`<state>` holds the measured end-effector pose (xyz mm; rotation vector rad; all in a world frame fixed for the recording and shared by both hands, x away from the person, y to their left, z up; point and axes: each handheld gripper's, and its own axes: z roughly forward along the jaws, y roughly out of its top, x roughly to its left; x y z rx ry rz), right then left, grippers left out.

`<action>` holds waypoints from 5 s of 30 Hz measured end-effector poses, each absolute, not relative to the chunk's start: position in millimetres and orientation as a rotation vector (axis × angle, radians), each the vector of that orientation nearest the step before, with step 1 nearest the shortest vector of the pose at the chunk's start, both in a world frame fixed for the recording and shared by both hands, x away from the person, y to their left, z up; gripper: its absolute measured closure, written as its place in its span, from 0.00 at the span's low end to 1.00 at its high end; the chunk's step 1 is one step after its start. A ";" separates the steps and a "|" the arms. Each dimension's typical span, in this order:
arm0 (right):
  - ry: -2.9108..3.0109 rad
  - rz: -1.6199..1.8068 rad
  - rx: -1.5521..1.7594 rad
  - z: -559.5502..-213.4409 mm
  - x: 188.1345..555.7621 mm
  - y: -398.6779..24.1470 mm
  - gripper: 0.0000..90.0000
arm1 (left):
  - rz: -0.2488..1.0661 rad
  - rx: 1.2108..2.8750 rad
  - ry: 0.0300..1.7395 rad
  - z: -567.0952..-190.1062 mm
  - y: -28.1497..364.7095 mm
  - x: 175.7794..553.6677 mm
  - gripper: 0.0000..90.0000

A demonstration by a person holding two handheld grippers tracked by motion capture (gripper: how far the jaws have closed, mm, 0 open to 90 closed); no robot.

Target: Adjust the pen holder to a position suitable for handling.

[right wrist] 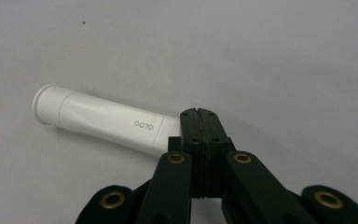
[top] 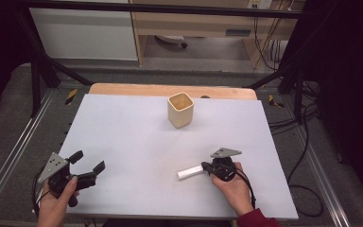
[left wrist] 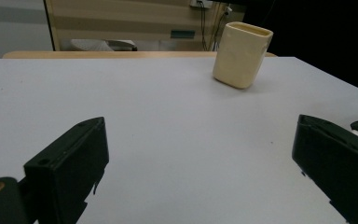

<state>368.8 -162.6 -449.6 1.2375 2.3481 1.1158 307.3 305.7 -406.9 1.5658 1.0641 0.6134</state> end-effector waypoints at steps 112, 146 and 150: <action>1.971 1.224 1.247 -431.8 326.3 -252.2 0.05 | 0.281 2.240 0.698 -446.0 130.4 328.1 0.16; 2.001 1.217 1.243 -432.9 327.5 -250.6 0.06 | 0.230 2.290 0.678 -448.7 130.9 331.5 0.56; 2.003 1.217 1.243 -433.0 327.5 -250.4 0.06 | 0.242 2.289 0.681 -448.7 131.5 332.1 0.61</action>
